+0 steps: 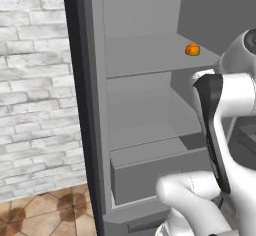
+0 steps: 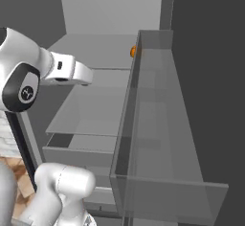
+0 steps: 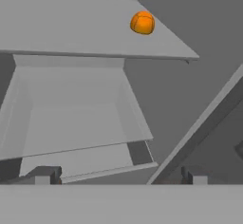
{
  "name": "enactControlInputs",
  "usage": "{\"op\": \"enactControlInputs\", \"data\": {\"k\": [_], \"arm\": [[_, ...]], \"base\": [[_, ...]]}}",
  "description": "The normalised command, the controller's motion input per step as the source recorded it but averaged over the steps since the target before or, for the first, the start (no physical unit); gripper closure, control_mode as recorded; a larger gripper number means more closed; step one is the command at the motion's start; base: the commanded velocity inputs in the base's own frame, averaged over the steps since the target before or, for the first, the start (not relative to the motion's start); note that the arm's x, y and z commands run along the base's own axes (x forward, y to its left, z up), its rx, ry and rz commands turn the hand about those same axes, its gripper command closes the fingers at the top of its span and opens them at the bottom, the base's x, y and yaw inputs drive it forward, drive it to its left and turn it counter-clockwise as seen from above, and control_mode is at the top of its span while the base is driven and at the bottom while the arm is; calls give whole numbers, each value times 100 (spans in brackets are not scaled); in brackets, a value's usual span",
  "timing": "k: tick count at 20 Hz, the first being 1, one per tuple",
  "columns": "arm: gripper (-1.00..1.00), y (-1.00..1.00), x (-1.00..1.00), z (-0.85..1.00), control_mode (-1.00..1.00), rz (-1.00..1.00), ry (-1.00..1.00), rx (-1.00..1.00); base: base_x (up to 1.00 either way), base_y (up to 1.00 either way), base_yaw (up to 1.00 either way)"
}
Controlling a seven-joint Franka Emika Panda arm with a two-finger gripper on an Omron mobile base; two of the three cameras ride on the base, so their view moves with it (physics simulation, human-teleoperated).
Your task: Open the fridge, remove the orange, carrot, and steak, and place them on any counter.
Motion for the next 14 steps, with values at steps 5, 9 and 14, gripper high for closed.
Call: {"op": "enactControlInputs", "data": {"k": [5,9,14], "arm": [[-100,-32,42,1,-100,-11,1,-5],[-100,-24,25,16,-100,-5,0,0],[-100,-17,13,29,-100,0,0,7]], "base": [[0,0,0],[0,0,0],[0,0,0]]}}
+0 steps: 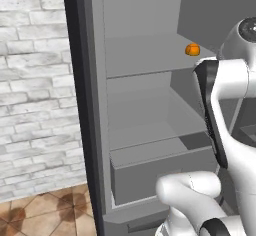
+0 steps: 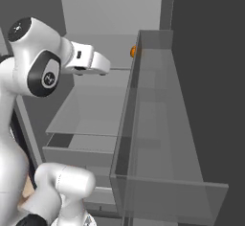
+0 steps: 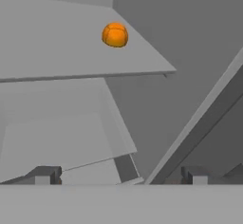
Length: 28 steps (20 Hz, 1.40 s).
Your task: Open the fridge, remove the orange, carrot, and steak, and place them on any counter.
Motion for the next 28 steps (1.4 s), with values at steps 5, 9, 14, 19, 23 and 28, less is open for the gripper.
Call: {"op": "enactControlInputs", "data": {"k": [5,9,14,19,23,28], "arm": [[-100,-10,30,3,-100,0,0,3],[-100,-6,38,0,-100,0,0,1],[-100,-11,33,0,-100,0,0,2],[-100,-30,27,8,-100,0,1,10],[-100,-20,36,0,-100,0,0,9],[-100,0,50,0,-100,0,0,5]], "base": [[0,0,0],[0,0,0],[0,0,0],[0,0,0],[0,0,0],[0,0,0]]}}
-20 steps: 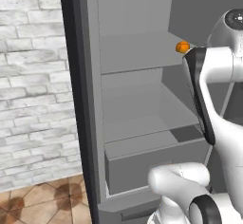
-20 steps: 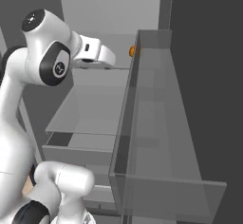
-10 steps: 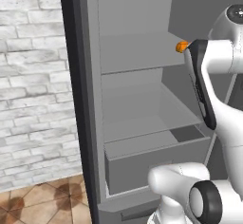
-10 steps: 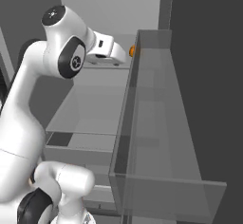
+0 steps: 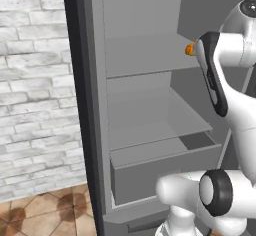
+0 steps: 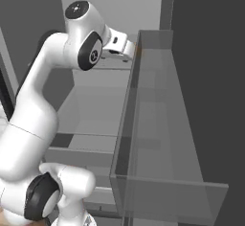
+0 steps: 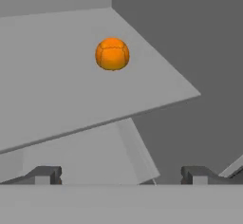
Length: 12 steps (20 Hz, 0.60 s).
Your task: Open the fridge, remove the orange, carrot, and steak, and place them on any counter.
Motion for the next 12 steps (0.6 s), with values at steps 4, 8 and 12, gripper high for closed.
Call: {"op": "enactControlInputs", "data": {"k": [4,8,12], "arm": [[-100,0,46,-1,-100,0,0,0],[-100,-9,40,-6,-100,0,3,0],[-100,-5,43,-15,-100,0,4,0]], "base": [[0,0,0],[0,0,0],[0,0,0]]}}
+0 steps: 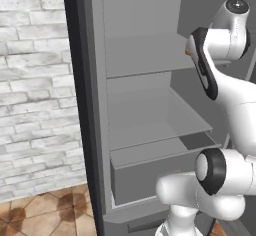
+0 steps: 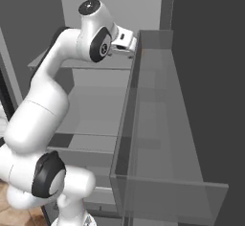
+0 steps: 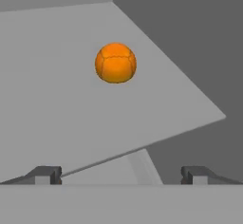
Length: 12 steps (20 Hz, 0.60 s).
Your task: Open the fridge, remove the orange, carrot, and steak, and place them on any counter.
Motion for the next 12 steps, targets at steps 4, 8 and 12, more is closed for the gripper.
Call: {"op": "enactControlInputs", "data": {"k": [4,8,12], "arm": [[-100,-4,45,-12,-100,0,4,0],[-100,-10,44,-7,-100,0,5,0],[-100,-25,38,-15,-100,0,7,0]], "base": [[0,0,0],[0,0,0],[0,0,0]]}}
